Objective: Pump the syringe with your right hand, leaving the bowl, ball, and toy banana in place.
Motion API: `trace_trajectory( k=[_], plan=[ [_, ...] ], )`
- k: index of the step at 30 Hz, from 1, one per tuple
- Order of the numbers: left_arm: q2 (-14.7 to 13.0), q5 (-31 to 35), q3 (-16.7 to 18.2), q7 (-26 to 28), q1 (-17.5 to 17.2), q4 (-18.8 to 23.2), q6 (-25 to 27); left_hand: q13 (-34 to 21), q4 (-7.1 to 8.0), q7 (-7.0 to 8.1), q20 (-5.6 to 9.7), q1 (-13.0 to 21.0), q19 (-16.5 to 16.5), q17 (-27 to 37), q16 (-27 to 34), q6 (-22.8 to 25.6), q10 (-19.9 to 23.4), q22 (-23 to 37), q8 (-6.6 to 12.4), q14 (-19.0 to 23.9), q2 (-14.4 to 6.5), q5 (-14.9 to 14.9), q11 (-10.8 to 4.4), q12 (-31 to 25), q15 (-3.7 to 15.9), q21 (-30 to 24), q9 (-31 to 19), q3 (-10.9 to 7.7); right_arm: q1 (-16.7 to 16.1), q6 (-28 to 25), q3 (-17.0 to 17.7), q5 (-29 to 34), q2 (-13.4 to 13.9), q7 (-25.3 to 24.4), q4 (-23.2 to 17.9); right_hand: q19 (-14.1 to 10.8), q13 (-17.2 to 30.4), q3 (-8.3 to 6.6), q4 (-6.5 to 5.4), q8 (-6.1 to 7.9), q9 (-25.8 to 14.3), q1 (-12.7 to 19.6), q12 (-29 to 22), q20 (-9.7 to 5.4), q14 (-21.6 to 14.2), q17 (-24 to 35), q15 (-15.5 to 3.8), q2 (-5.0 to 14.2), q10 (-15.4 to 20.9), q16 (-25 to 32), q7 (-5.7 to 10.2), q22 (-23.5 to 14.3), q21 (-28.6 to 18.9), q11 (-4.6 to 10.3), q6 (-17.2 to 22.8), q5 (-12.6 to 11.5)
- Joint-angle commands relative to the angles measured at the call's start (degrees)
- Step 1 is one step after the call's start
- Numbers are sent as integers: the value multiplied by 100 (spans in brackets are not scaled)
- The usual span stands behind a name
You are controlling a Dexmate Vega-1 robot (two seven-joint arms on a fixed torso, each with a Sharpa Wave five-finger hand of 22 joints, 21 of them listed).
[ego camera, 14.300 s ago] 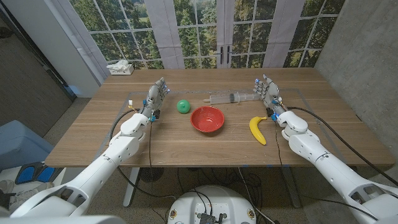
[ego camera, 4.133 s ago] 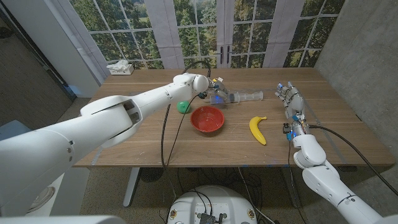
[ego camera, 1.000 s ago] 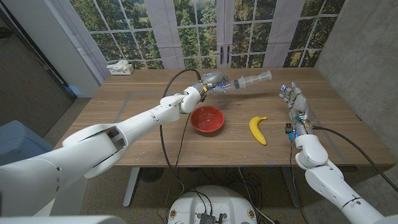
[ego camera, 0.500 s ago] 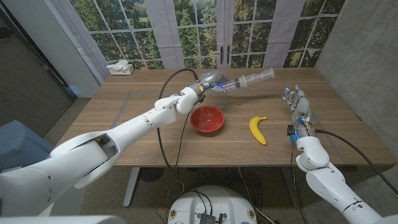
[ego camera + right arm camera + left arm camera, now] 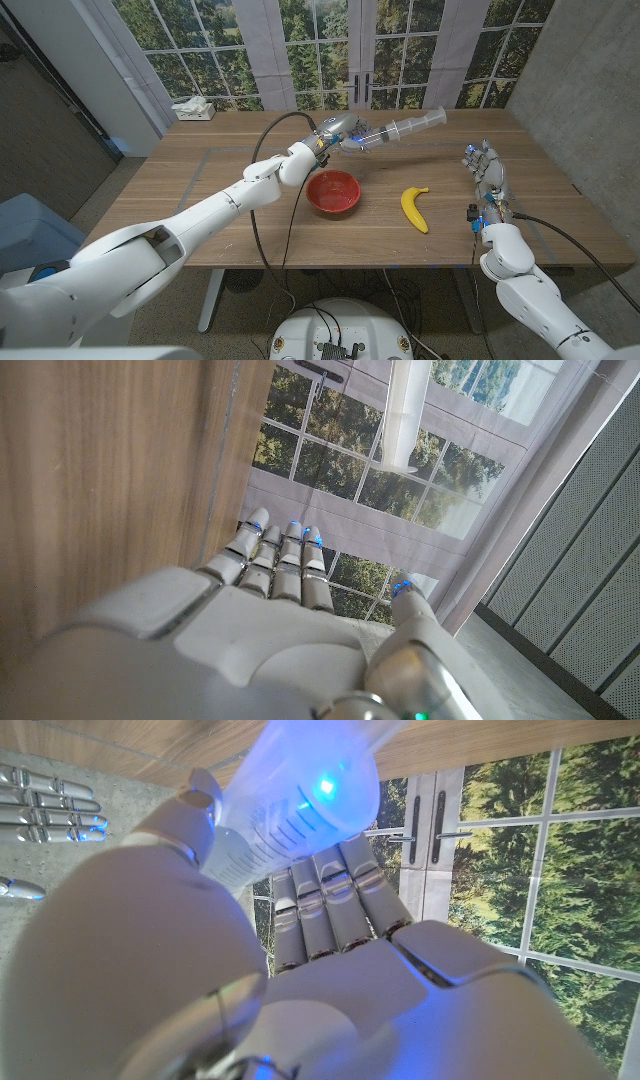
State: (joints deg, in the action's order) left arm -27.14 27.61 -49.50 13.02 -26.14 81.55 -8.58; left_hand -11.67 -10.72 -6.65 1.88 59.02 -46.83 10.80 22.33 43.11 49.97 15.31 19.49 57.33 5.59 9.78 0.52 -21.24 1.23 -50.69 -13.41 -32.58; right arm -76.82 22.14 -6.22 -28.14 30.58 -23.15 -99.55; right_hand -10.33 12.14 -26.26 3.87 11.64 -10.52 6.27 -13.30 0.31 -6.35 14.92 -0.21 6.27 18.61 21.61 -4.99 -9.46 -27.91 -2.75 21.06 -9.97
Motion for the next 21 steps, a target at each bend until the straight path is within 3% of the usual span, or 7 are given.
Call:
trace_trajectory(
  k=[1,14,15,21],
  plan=[
    [-44,-124,212,7,-279,280,-171,-9,14,523,926,941,-370,23,-12,1101,983,16,14,852,-991,25,-973,25,1267,-55,-15,7,-189,-72,145,-116,-32,-86,-70,-70,7,7,35,-18,-27,20,21,-8,12,4,3,199,-4,-19,44,-11,40,1,19,-10],
    [-43,-316,363,-3,-557,480,-366,1,20,517,923,963,-360,18,-34,1123,1018,-3,-27,881,-986,30,-946,43,1267,-113,-2,34,-454,-121,308,-141,-47,-191,-269,-83,8,7,37,-18,-28,26,21,-10,4,5,4,200,6,-24,38,-12,70,-5,19,-8],
    [-31,-350,444,-2,-734,720,-10,1,20,513,923,964,-359,18,-35,1121,1017,-4,-30,882,-986,30,-950,45,1267,-116,-1,36,-489,-105,323,-135,-37,-177,-284,-84,8,7,37,-17,-28,27,22,-7,2,5,7,200,4,-24,37,-12,72,-5,21,-8],
    [-110,-421,485,-63,-870,896,-60,4,21,519,922,971,-357,17,-43,1127,1015,-11,-45,891,-984,32,-952,58,1267,-137,2,46,-582,-132,371,-147,-48,-187,-369,-90,8,9,37,-17,-28,28,21,-5,6,5,6,200,10,-29,35,-12,86,-4,23,-7]
  ],
)
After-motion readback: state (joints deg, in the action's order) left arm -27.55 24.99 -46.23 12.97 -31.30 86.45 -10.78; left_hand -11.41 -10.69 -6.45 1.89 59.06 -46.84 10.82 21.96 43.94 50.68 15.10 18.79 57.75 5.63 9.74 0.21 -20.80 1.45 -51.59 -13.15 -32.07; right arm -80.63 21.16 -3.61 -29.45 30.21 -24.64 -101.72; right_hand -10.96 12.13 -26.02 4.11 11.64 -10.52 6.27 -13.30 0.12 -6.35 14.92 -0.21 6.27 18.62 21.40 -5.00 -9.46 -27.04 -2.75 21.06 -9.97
